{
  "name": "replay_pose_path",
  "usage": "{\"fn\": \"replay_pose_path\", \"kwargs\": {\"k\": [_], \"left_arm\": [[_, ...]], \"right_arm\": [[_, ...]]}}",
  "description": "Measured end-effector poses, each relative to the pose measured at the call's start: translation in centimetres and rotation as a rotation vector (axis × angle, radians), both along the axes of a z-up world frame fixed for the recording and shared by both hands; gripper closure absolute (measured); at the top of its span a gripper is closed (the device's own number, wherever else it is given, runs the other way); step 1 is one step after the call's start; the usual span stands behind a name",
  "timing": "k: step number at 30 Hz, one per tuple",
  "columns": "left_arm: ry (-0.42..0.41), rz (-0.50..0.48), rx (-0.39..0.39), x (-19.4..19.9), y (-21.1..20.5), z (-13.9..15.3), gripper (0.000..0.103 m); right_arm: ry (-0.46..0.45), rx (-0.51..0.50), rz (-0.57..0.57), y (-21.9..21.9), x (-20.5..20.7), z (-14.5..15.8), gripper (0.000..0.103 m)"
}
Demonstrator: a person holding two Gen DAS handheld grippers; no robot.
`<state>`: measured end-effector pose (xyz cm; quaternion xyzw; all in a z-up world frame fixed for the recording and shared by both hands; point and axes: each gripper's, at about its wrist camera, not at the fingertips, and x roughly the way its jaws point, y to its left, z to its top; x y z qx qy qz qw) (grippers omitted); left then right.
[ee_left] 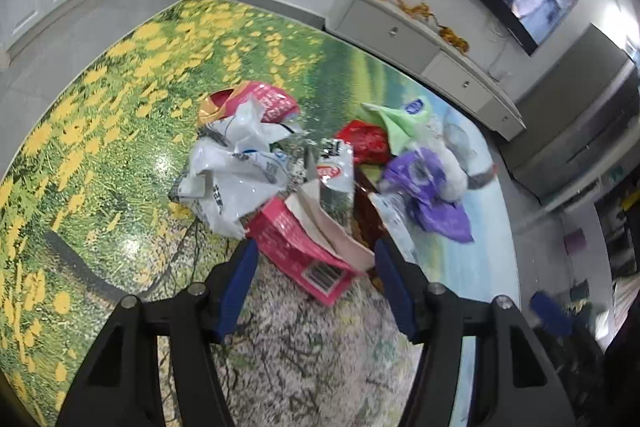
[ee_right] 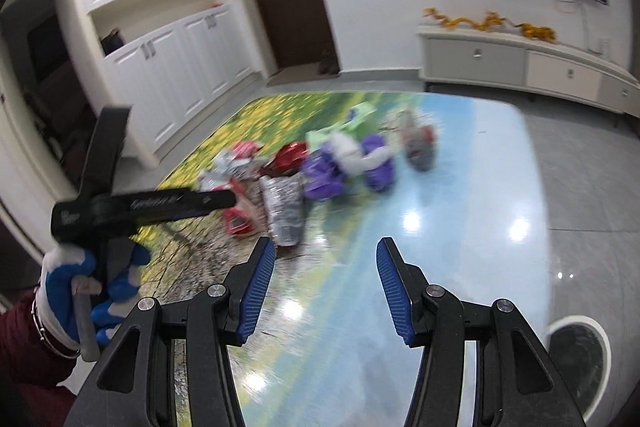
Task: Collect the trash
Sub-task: 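Grasp the pink box with the left tool while the right tool grasps the silver wrapper, then carry both held items over the trash bin and open both tools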
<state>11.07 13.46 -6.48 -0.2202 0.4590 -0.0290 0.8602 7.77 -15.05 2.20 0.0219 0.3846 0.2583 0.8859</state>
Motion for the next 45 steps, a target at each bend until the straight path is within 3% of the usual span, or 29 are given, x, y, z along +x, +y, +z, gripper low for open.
{"fn": "replay_pose_path", "kwargs": {"k": [5, 13, 21, 22, 25, 27, 34, 45], "left_arm": [[0.043, 0.042, -0.045, 1.7, 0.7, -0.9, 0.044], [0.056, 0.044, -0.032, 3.4, 0.5, -1.4, 0.045], [0.012, -0.045, 0.054, 1.1, -0.8, -1.5, 0.061], [0.008, -0.055, 0.064, 0.8, -1.0, -1.5, 0.065], [-0.003, -0.072, 0.061, 0.4, -1.2, -1.6, 0.071], [-0.01, -0.08, 0.06, 0.0, -1.2, -1.5, 0.073], [-0.022, -0.104, 0.038, -2.1, -1.2, -1.5, 0.075], [-0.052, -0.207, -0.093, -7.2, -1.7, -0.3, 0.075]], "right_arm": [[0.024, -0.017, 0.074, 2.9, 1.4, -1.3, 0.051], [0.074, -0.052, 0.145, 6.3, 4.8, -4.2, 0.051], [0.089, -0.085, 0.165, 7.9, 6.8, -5.6, 0.051], [0.092, -0.091, 0.165, 8.1, 7.0, -5.8, 0.052], [0.11, -0.086, 0.166, 8.1, 7.3, -6.3, 0.069], [0.115, -0.079, 0.162, 7.8, 7.3, -6.2, 0.073], [0.104, -0.06, 0.16, 7.2, 5.2, -5.5, 0.08], [0.052, -0.036, 0.096, 4.3, -0.5, -2.7, 0.081]]}}
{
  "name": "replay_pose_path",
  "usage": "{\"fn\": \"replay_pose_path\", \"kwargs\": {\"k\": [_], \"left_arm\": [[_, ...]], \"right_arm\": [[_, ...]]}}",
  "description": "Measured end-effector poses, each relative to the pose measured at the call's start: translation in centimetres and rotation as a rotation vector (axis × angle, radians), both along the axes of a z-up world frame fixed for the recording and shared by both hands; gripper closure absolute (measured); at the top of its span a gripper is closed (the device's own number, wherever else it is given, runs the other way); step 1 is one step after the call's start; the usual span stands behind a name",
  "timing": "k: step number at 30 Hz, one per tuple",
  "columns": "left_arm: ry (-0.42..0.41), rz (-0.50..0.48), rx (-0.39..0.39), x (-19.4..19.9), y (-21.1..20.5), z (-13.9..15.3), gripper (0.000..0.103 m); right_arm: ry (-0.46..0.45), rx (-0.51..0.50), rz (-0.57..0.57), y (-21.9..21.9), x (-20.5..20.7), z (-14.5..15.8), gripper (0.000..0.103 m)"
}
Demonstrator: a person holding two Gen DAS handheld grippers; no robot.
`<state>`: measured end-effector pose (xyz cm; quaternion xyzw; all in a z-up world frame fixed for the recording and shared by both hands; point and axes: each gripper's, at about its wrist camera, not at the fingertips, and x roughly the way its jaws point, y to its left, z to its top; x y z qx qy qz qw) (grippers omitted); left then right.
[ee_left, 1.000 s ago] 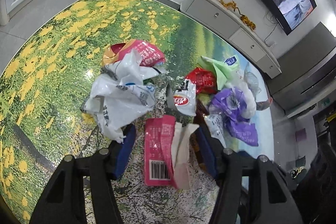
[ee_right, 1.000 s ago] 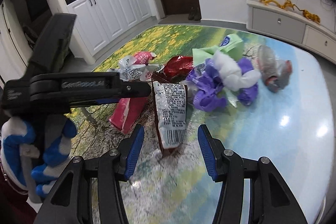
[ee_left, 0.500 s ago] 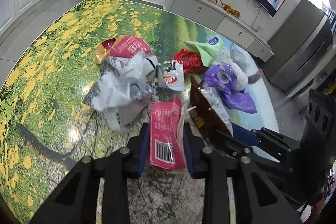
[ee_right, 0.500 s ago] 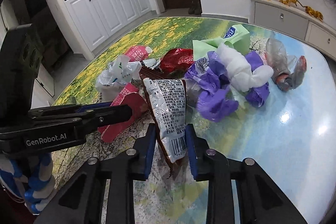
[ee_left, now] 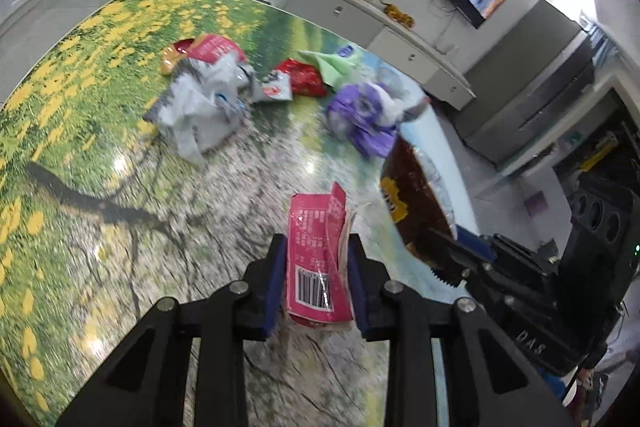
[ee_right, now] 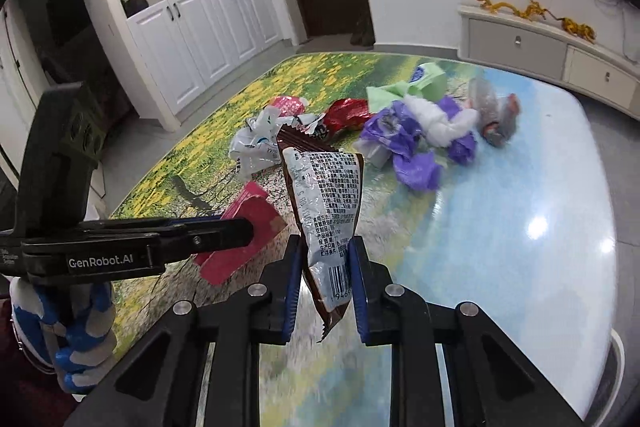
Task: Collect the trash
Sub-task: 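Carry both held items over the trash bin and open both tools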
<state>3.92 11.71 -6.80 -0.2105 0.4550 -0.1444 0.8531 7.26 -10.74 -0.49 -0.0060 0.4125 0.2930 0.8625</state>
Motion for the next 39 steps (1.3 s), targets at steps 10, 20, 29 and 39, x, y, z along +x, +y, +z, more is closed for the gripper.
{"fn": "replay_pose_path", "kwargs": {"k": [10, 20, 29, 39], "left_arm": [[-0.075, -0.036, -0.016, -2.7, -0.9, 2.3, 0.075], [-0.098, -0.048, -0.077, -1.6, -0.5, 3.6, 0.075], [-0.142, -0.055, -0.076, 0.9, -0.7, 6.4, 0.075], [-0.123, -0.228, -0.127, 4.5, -9.8, 8.2, 0.075]], "right_arm": [[-0.054, 0.016, -0.097, -4.2, -3.3, 2.2, 0.081], [-0.066, 0.057, -0.149, -7.2, -4.6, 2.4, 0.081], [-0.078, 0.108, -0.178, -8.9, -4.3, 2.7, 0.081], [-0.091, 0.159, -0.307, -15.0, -4.4, 2.7, 0.081]]}}
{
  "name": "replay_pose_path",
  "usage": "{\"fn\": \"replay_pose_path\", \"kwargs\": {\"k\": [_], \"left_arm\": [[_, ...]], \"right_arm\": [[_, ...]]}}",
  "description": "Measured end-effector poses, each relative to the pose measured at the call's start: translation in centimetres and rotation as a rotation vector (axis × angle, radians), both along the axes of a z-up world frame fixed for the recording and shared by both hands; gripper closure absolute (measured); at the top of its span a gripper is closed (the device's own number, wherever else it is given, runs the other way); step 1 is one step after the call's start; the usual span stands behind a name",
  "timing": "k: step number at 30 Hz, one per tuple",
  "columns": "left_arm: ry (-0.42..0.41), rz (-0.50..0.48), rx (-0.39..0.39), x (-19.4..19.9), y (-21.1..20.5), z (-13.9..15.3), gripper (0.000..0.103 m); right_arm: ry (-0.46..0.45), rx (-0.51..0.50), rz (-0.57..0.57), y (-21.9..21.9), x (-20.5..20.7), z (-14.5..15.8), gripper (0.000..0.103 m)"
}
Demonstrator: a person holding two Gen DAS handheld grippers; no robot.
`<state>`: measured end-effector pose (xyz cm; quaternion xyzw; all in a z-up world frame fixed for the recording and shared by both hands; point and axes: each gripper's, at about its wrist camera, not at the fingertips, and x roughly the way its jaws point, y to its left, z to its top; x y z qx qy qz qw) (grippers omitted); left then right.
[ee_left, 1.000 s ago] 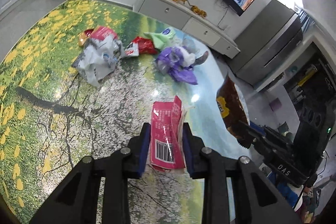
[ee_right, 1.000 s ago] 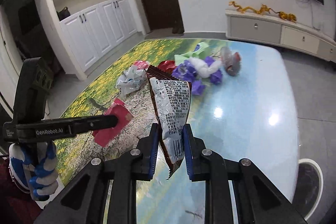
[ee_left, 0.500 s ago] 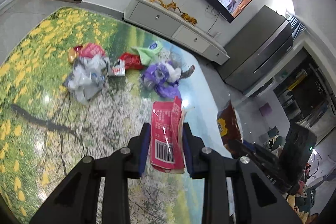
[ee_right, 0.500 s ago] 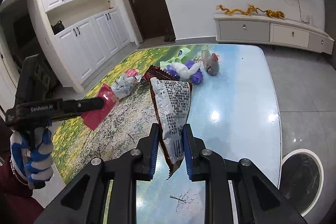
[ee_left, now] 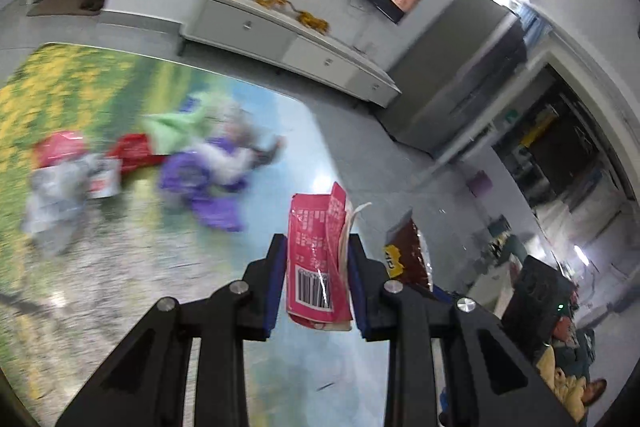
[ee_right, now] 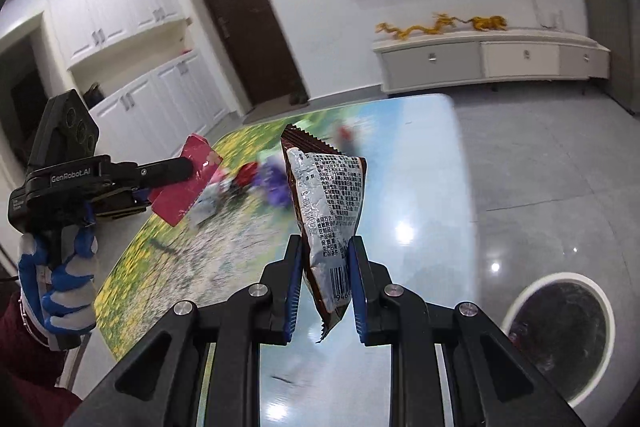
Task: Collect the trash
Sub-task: 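Carry both held items over the trash bin and open both tools, then move both open tools back over the table of trash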
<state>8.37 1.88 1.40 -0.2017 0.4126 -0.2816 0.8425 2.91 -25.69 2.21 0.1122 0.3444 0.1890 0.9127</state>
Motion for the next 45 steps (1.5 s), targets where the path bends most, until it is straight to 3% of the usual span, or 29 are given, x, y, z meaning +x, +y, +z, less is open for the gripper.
{"fn": "replay_pose_path", "kwargs": {"k": [6, 10, 17, 23, 27, 29, 36, 40, 45], "left_arm": [[0.032, -0.162, 0.024, 2.2, -9.6, 0.0, 0.075], [0.048, -0.292, 0.091, 3.4, -17.9, -0.9, 0.075], [0.136, -0.42, 0.229, 5.7, -29.6, -5.7, 0.075], [0.207, -0.464, 0.317, 6.7, -35.9, -10.3, 0.072], [0.247, -0.479, 0.337, 6.9, -38.0, -12.8, 0.065], [0.27, -0.483, 0.336, 7.1, -38.7, -13.8, 0.054], [0.294, -0.495, 0.314, 6.5, -39.1, -14.5, 0.051], [0.228, -0.487, 0.336, 5.5, -38.8, -13.3, 0.051], [0.072, -0.424, 0.391, 4.1, -36.9, -10.3, 0.051]], "right_arm": [[0.01, -0.013, -0.175, -7.7, -1.4, -0.4, 0.081], [0.059, -0.004, -0.298, -12.9, -2.0, -2.0, 0.081], [0.207, 0.025, -0.458, -20.0, -1.9, -7.8, 0.081], [0.326, 0.061, -0.523, -23.4, -0.6, -13.2, 0.079], [0.391, 0.074, -0.557, -24.8, 0.0, -16.2, 0.077], [0.412, 0.077, -0.569, -25.3, -0.1, -17.1, 0.072], [0.433, 0.077, -0.598, -25.6, -0.4, -17.9, 0.061], [0.426, 0.067, -0.601, -25.7, -0.5, -17.6, 0.06], [0.39, 0.053, -0.591, -25.1, -0.7, -16.3, 0.06]]}}
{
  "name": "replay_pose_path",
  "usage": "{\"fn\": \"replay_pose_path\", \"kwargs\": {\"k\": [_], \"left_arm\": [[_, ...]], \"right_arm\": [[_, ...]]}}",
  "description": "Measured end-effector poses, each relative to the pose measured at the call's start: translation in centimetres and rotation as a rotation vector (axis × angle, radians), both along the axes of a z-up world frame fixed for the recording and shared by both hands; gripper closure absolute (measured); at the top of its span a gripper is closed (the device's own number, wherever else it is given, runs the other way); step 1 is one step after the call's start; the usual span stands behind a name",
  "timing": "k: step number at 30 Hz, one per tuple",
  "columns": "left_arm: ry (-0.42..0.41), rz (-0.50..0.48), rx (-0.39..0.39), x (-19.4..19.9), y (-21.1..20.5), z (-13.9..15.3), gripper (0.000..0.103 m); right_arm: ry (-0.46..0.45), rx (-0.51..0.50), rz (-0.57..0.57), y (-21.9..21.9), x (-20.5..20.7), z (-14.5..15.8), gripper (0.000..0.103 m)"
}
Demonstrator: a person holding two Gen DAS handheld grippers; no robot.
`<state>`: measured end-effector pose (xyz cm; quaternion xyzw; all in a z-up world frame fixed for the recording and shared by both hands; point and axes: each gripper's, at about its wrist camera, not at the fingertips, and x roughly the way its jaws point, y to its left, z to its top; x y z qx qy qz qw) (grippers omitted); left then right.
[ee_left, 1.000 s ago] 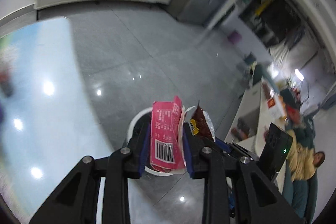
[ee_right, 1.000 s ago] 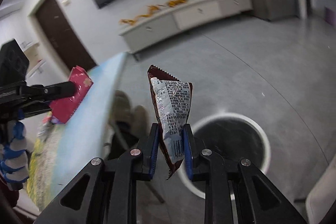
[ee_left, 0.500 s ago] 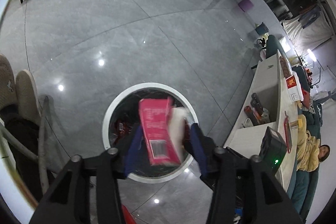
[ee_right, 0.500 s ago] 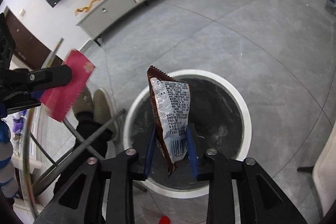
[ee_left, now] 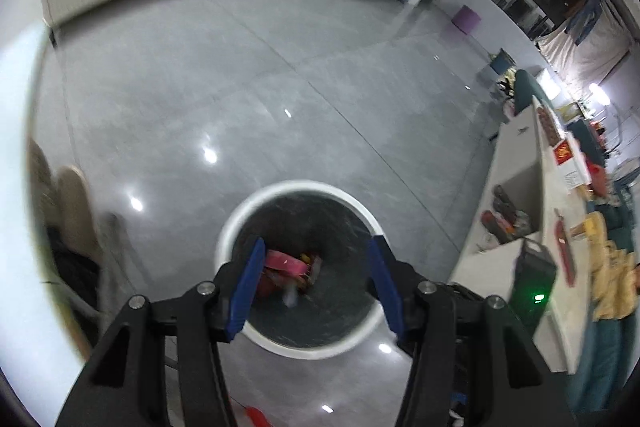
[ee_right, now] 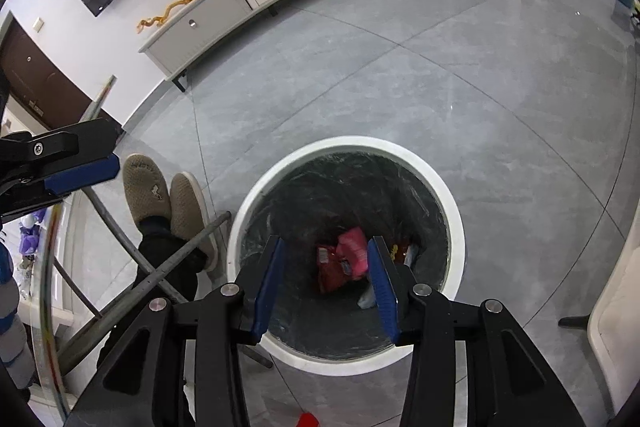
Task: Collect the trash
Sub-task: 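Move both open tools back over the table of trash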
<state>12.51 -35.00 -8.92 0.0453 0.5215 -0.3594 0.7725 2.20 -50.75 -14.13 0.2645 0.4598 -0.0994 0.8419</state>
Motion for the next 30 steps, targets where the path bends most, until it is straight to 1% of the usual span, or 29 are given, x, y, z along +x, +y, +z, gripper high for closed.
{"fn": "replay_pose_path", "kwargs": {"k": [1, 5, 11, 13, 16, 20, 26, 30], "left_arm": [[-0.046, 0.012, 0.001, -0.5, 0.5, 0.8, 0.051], [-0.155, 0.058, -0.003, -1.6, 3.0, 2.9, 0.051], [-0.279, 0.133, -0.008, -2.9, 7.3, 5.3, 0.051], [-0.313, 0.152, -0.008, -3.4, 8.8, 6.0, 0.051], [-0.347, 0.191, -0.024, -4.1, 11.4, 7.0, 0.05], [-0.427, 0.239, -0.031, -5.5, 14.9, 8.6, 0.044], [-0.533, 0.316, -0.036, -7.8, 20.1, 10.6, 0.041], [-0.568, 0.363, -0.036, -8.7, 23.2, 11.3, 0.04]], "right_arm": [[-0.01, -0.001, 0.004, 0.0, -0.2, 0.3, 0.06], [-0.041, -0.014, 0.006, 0.5, -0.6, 1.8, 0.059], [-0.1, -0.03, 0.038, 2.9, -0.5, 4.4, 0.058], [-0.12, -0.04, 0.052, 3.8, -0.5, 5.4, 0.058], [-0.17, -0.065, 0.082, 5.6, -0.3, 7.6, 0.058], [-0.238, -0.098, 0.137, 8.6, 0.0, 10.7, 0.057], [-0.314, -0.132, 0.221, 13.0, 0.5, 14.1, 0.056], [-0.363, -0.16, 0.265, 15.9, 0.4, 16.1, 0.052]]}}
